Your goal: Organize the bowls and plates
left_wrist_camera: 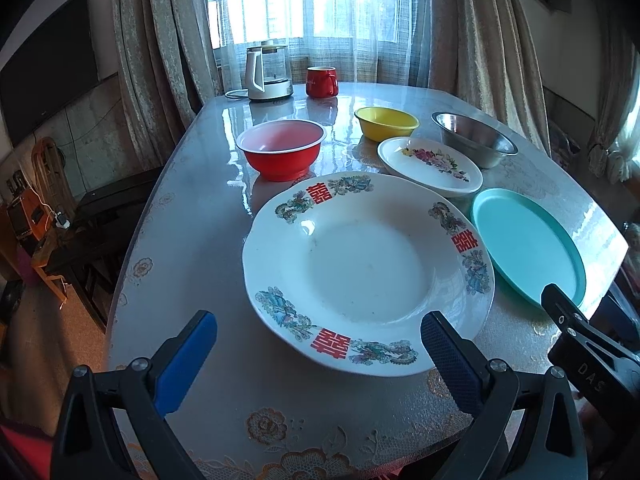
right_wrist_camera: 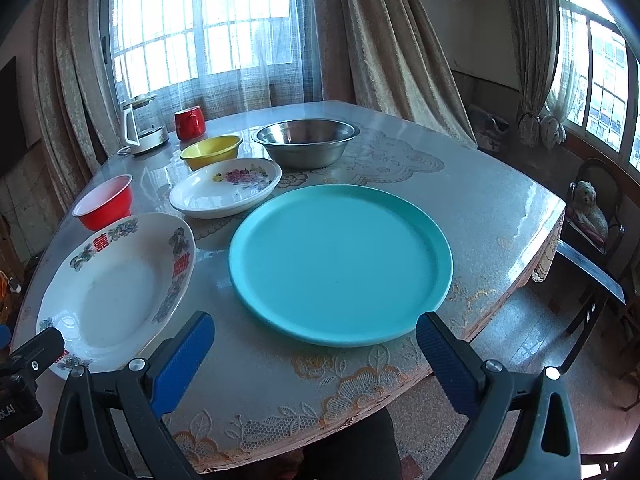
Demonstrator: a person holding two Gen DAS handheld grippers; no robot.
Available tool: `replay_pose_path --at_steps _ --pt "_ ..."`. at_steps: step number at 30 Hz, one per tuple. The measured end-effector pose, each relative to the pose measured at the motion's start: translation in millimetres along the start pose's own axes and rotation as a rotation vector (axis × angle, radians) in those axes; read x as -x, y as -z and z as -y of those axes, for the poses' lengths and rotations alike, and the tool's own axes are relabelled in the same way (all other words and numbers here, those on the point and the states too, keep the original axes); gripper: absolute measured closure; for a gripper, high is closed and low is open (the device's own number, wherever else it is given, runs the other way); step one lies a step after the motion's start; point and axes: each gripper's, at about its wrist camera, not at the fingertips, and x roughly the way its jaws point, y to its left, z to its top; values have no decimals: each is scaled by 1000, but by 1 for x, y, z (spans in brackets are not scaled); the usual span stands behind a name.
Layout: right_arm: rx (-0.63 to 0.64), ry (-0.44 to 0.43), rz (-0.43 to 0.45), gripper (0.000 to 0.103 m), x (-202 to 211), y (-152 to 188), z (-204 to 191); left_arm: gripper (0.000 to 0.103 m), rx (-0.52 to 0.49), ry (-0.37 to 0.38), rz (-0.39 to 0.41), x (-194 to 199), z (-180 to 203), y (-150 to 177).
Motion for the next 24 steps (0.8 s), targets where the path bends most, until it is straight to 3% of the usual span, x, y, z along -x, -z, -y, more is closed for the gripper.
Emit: replay_pose_path --at_steps 24 --pt "-3 -2 4 0 1 1 0 0 5 0 0 1 -1 1"
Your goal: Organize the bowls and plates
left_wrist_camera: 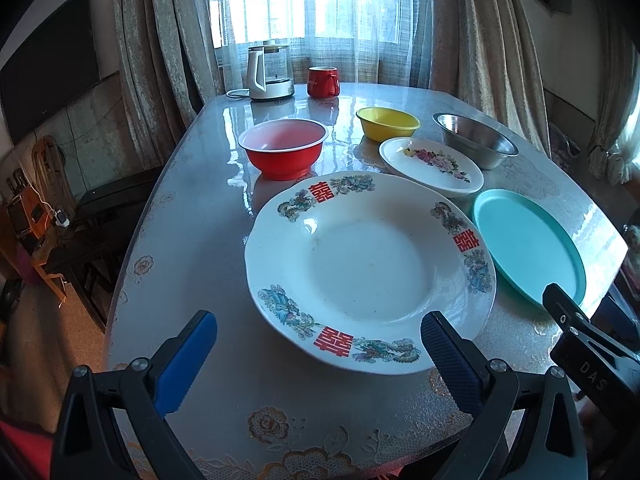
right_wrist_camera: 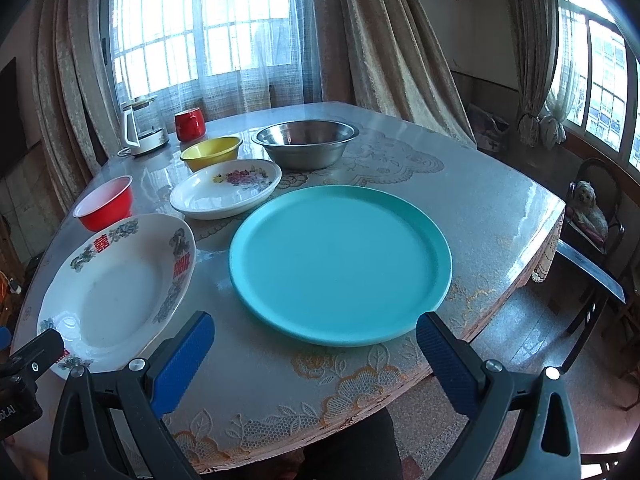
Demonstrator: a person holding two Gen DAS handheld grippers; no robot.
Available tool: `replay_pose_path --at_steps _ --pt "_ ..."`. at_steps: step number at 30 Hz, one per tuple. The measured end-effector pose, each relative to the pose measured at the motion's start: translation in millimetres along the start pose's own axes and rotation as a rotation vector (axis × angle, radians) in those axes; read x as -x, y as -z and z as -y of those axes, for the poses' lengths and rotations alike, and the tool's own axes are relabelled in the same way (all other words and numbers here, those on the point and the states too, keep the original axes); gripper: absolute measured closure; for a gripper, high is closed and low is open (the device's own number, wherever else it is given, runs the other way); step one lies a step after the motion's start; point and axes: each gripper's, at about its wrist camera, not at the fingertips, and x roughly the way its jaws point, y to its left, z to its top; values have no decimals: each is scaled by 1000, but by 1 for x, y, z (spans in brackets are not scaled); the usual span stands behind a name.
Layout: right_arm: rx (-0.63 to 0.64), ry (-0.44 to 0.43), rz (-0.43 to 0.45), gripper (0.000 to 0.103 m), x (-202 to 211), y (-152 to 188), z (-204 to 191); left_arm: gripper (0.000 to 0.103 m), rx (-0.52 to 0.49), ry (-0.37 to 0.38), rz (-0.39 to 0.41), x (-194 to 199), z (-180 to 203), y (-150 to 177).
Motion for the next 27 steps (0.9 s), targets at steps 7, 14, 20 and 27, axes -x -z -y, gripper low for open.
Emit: replay_pose_path --at_steps 7,14,20,27 --pt "1 -1 -5 0 -1 1 0 0 0 1 0 0 0 0" --pt "2 -2 -5 0 -1 1 0 0 2 -3 -3 0 0 1" --pt "6 -17 31 0 5 -1 0 0 6 -7 0 -1 -2 1" --pt "12 -39 68 0 8 -9 2 0 6 -18 5 -2 -4 0"
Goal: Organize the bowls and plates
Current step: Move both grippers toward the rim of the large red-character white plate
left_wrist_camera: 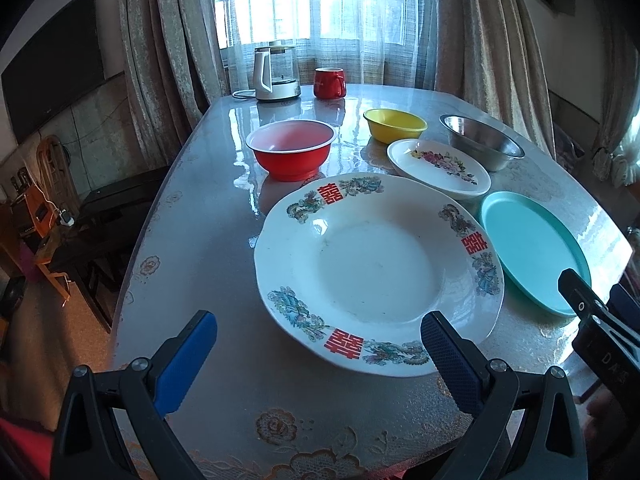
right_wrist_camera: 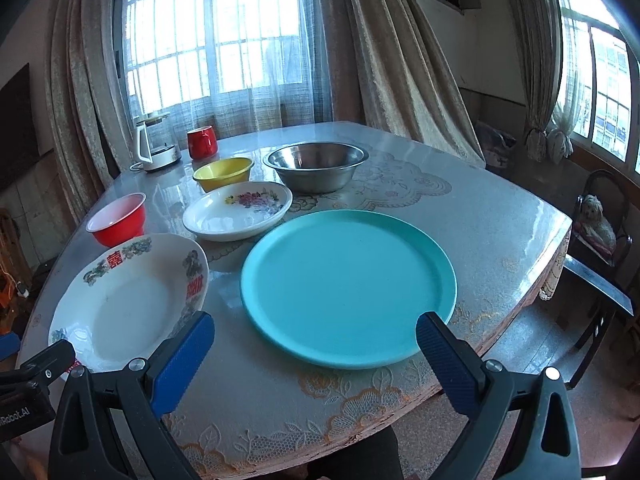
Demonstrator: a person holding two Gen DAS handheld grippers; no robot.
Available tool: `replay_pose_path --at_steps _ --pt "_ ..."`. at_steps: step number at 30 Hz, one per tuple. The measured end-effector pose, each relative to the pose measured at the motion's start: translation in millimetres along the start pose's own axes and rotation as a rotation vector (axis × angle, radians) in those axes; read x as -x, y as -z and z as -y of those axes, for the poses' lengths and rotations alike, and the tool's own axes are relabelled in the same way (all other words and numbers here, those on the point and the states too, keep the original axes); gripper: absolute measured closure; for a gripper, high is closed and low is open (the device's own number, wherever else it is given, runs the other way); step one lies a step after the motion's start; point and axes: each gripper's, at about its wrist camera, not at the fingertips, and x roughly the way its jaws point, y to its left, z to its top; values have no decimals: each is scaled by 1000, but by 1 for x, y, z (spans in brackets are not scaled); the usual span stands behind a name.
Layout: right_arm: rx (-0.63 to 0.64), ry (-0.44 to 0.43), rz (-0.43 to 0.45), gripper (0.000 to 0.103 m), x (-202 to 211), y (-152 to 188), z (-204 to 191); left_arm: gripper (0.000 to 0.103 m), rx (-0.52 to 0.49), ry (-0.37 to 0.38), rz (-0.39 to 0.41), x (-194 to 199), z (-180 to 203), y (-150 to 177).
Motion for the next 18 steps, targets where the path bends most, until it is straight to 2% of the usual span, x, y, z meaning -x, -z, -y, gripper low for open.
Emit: replay_pose_path --at_steps 5,9,13,18 --pt "18 -17 27 0 0 -1 -1 0 6 -7 -4 -2 -3 0" --pt "63 -73 55 0 -2 -4 -5 0 17 -3 -12 -5 -7 -1" --pt "45 -138 -6 0 -12 -3 -4 0 31 3 -23 -10 -13 -1" --pt "57 -130 -28 0 -19 -1 -6 0 45 28 -51 -16 -20 -2"
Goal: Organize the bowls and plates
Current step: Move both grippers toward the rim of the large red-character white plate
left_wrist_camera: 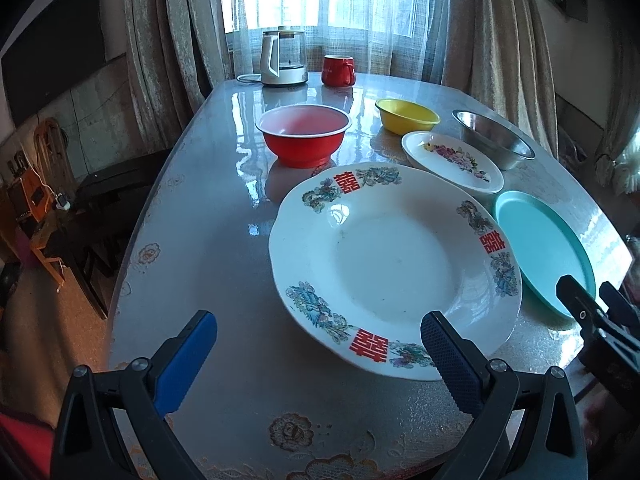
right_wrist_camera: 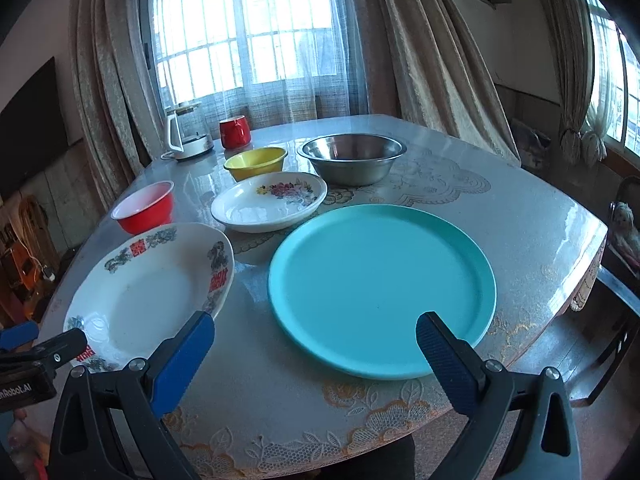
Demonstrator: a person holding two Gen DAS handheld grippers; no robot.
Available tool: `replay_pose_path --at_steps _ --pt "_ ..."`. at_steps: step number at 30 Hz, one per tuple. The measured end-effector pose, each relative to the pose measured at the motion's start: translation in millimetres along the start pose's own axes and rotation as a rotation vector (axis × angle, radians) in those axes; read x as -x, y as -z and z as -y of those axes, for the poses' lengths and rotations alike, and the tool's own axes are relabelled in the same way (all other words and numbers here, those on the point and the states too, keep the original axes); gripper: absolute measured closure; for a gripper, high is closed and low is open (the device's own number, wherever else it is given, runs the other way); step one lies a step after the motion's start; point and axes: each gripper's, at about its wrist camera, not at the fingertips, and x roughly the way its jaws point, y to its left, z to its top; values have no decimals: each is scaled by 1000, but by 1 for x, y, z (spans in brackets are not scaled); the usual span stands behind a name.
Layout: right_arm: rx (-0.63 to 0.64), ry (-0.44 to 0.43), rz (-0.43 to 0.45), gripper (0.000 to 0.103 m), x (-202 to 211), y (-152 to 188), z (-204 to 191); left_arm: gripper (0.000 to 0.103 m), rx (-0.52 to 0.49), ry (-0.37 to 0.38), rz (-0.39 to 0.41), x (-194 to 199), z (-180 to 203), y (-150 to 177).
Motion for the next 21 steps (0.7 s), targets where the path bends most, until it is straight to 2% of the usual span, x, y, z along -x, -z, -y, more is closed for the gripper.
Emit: replay_pose_path --at_steps 3,8,12,16,21 --pt "18 -5 6 0 -3 1 -1 0 59 28 -21 -6 -11 -3" --pt "-19 -75 -19 4 -10 2 2 0 140 29 -38 -14 -28 -4" --pt "-26 -86 -41 5 -16 3 2 0 133 10 -17 -14 -30 -5" --pt "-44 -136 -60 11 -21 5 2 0 129 7 6 -17 -33 -6" --pt "-34 -169 -63 14 -23 5 -2 0 128 27 9 -21 -36 -8"
